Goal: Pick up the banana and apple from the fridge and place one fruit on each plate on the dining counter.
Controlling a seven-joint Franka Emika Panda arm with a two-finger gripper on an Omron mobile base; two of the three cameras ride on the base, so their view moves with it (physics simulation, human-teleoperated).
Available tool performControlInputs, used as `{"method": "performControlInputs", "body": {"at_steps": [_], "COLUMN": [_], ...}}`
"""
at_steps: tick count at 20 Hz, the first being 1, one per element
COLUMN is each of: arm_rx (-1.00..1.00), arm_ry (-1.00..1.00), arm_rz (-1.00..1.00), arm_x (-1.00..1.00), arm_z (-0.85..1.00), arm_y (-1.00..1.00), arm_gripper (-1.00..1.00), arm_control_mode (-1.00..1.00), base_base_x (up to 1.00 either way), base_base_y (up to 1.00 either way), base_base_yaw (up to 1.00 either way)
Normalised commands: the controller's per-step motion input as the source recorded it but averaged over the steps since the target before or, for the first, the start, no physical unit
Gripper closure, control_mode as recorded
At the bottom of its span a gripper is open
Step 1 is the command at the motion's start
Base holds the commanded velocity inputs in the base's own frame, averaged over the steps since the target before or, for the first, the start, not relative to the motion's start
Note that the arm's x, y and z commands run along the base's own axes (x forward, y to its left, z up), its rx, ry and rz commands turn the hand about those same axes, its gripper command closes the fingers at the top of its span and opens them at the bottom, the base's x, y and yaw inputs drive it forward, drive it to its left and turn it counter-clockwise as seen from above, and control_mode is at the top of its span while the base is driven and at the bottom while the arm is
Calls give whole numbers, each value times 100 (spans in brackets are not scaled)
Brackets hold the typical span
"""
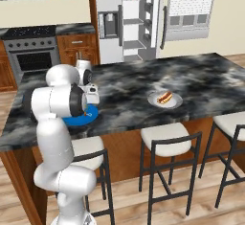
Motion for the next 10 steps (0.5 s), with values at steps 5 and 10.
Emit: {"method": "performControlInputs", "body": {"at_steps": [5,10], "arm_rx": [-10,-3], "arm_ry": [0,1], "arm_rz": [-16,-11], "arm_x": [59,4], "arm_z": [-74,-37], "arm_y": [26,19], "arm_gripper": [100,100], "arm_control_mode": [-100,-100], "base_base_x": [0,0], "base_base_y": [0,0], "base_base_yaw": [0,0]}}
